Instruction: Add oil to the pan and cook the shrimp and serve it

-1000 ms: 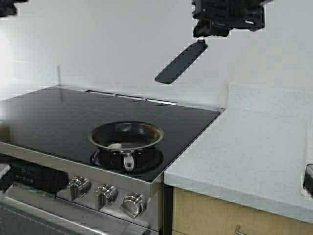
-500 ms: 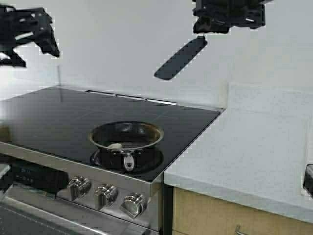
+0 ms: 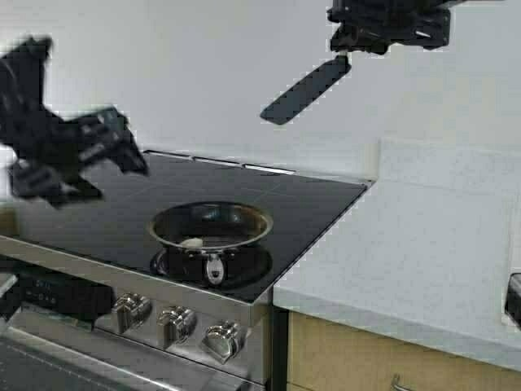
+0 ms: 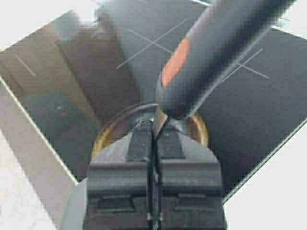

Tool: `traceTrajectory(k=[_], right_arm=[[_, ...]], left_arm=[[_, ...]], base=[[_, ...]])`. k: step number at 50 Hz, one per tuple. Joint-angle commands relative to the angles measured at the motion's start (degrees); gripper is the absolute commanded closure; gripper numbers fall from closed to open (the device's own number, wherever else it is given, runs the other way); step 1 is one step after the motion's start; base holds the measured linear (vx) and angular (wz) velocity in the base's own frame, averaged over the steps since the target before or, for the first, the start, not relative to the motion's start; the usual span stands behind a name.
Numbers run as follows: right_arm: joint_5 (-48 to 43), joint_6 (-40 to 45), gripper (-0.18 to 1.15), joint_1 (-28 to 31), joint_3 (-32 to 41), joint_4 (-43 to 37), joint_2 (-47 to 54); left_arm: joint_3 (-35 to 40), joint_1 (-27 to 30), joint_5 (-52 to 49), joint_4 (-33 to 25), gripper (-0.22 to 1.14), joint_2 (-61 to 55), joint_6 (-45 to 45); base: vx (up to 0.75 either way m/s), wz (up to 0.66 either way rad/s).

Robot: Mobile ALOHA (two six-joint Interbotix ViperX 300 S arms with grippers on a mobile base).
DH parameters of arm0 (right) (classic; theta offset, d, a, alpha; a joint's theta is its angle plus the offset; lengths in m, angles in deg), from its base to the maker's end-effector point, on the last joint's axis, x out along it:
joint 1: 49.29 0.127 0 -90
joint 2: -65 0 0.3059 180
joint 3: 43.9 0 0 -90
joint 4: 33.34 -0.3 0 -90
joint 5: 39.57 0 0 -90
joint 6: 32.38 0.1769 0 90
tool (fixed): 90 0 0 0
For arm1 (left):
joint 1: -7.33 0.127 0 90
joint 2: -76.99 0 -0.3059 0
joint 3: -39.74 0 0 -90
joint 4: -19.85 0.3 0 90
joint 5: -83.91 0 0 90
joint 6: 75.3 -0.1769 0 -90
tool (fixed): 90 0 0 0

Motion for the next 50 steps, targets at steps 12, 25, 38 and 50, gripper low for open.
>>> traceTrajectory(k=[12,25,38,50], right_arm=[[-2.5,-0.2,0.88,-0.1,-0.1,-3.1,-0.4],[-3.6,-0.1,0.88,-0.1,-0.5,-5.7,-0.3],[-3.6,-0.2,0.88,-0.1,-0.5,-6.2,-0.3],[-3.6,-0.1,0.88,-0.1,-0.9,-6.2,-0.3]], left_arm=[[15.1,-0.2,19.1,10.5,-0.10,-28.5,15.9],[27.2,-0.6,22.1,16.3,-0.10,-38.8,27.8],[34.6,-3.0,22.3,16.3,-0.10,-42.5,35.8],[40.0,-4.8,22.9,16.2,-0.10,-44.5,40.7]], base=[[0.00,0.00],[0.00,0.00],[0.00,0.00],[0.00,0.00]])
